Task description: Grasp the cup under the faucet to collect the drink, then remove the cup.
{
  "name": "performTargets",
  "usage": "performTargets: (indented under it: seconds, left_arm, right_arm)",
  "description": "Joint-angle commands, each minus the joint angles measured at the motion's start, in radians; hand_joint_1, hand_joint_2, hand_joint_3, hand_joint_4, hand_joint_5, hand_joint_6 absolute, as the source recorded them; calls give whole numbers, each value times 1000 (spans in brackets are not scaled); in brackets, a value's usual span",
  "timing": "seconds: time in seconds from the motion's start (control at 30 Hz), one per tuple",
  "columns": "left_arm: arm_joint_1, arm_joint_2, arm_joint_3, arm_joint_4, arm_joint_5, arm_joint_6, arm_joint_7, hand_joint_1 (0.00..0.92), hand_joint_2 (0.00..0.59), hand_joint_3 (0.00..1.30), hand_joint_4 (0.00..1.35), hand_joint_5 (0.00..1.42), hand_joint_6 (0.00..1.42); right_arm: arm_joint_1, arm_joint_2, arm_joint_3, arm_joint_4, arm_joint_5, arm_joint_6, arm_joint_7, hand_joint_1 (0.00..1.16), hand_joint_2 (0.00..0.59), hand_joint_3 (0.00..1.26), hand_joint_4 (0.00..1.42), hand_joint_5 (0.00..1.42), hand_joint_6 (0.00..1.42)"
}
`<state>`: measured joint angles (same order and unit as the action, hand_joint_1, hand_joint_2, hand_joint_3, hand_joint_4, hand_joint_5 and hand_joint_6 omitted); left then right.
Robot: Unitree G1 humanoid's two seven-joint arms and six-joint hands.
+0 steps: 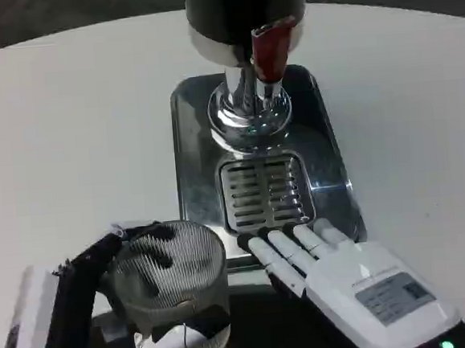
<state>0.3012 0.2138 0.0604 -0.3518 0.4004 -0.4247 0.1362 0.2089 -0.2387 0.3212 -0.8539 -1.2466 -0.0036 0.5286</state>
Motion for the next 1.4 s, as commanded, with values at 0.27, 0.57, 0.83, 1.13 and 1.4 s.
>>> performTargets:
  seconds: [0.27, 0.57, 0.83, 1.13, 1.4]
  left_arm:
    - [3, -1, 4, -1, -17, -25, -3, 586, 196, 1033, 1131, 971, 1072]
    - [-45, 9, 0, 39, -3, -52, 7, 586, 196, 1033, 1131, 971, 1072]
    - [-179, 6, -19, 160, 11, -72, 21, 586, 196, 1033, 1131, 971, 1072]
    - [-363, 28, -15, 377, 63, -105, 93, 586, 196, 1033, 1131, 979, 1073]
    - [-541, 48, -30, 566, 112, -120, 190, 586, 196, 1033, 1131, 981, 1073]
  right_arm:
    - [8, 6, -3, 10, 12, -11, 8, 706, 310, 0, 0, 0, 0]
    - [22, 19, -10, -2, -6, 1, 17, 704, 311, 0, 0, 0, 0]
    - [99, 54, -48, -60, -51, 11, 29, 707, 307, 0, 0, 0, 0]
    - [233, 108, -88, -133, -93, 3, 15, 708, 306, 0, 0, 0, 0]
    - [287, 135, -94, -153, -100, -21, 0, 708, 306, 0, 0, 0, 0]
